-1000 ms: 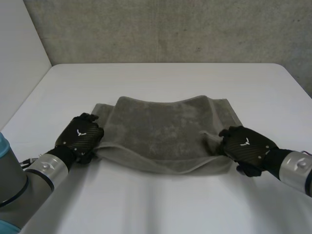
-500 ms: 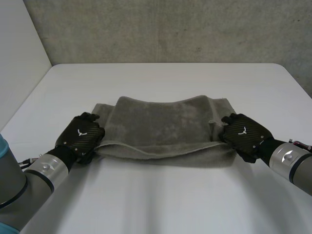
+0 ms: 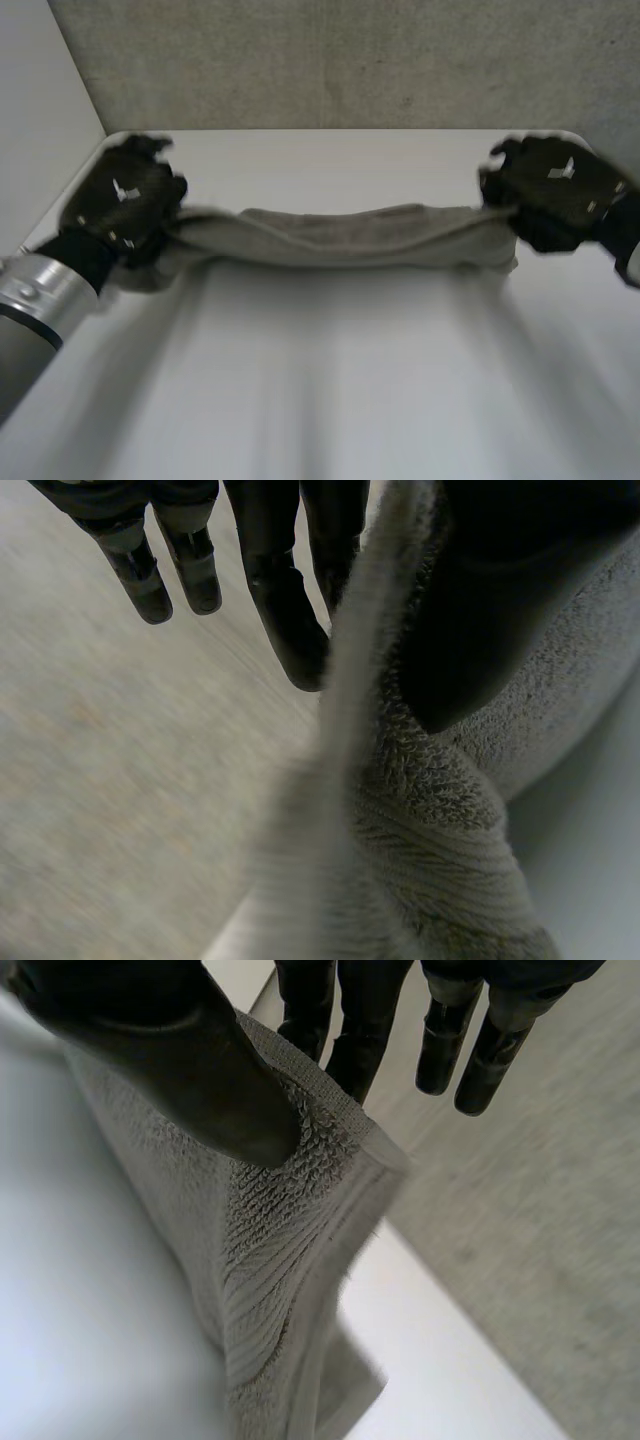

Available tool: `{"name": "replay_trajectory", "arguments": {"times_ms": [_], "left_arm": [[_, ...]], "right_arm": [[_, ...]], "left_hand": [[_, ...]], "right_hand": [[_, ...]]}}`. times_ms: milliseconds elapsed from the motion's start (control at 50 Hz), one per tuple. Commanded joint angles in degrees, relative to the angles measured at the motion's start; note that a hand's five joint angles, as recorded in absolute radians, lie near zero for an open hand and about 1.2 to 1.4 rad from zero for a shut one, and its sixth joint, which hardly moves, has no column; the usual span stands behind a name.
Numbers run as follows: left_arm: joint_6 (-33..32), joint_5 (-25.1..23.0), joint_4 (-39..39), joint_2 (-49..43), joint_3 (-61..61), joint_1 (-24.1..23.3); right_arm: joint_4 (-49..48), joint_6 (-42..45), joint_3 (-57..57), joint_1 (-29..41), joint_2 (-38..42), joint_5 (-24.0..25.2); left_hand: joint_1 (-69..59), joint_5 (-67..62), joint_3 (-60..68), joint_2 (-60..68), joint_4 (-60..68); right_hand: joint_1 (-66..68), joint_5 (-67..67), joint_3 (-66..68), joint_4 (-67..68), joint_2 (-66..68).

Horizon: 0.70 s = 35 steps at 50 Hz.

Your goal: Fold the towel.

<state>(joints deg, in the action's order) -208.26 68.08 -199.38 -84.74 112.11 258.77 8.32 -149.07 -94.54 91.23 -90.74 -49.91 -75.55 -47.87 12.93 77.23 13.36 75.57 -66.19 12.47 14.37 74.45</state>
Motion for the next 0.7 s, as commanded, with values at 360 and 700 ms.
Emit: {"name": "replay_trajectory", "arguments": {"times_ms": [360, 700], "left_arm": [[6.3, -0.4, 0.6, -5.9, 1.3, 3.6], [6.3, -0.5, 0.7, -6.8, 1.8, 3.5]], "right_arm": [[2.0, 20.9, -5.7, 1.6, 19.2, 0.2], [3.1, 20.9, -7.1, 1.7, 19.7, 0.9]], "left_hand": [[-4.4, -22.1, -2.9, 2.8, -3.4], [-4.4, -22.1, -2.9, 2.8, -3.4]], "right_hand": [[-29.0, 29.6, -2.5, -4.4, -27.9], [-20.4, 21.0, -2.5, -4.4, -19.3]]}}
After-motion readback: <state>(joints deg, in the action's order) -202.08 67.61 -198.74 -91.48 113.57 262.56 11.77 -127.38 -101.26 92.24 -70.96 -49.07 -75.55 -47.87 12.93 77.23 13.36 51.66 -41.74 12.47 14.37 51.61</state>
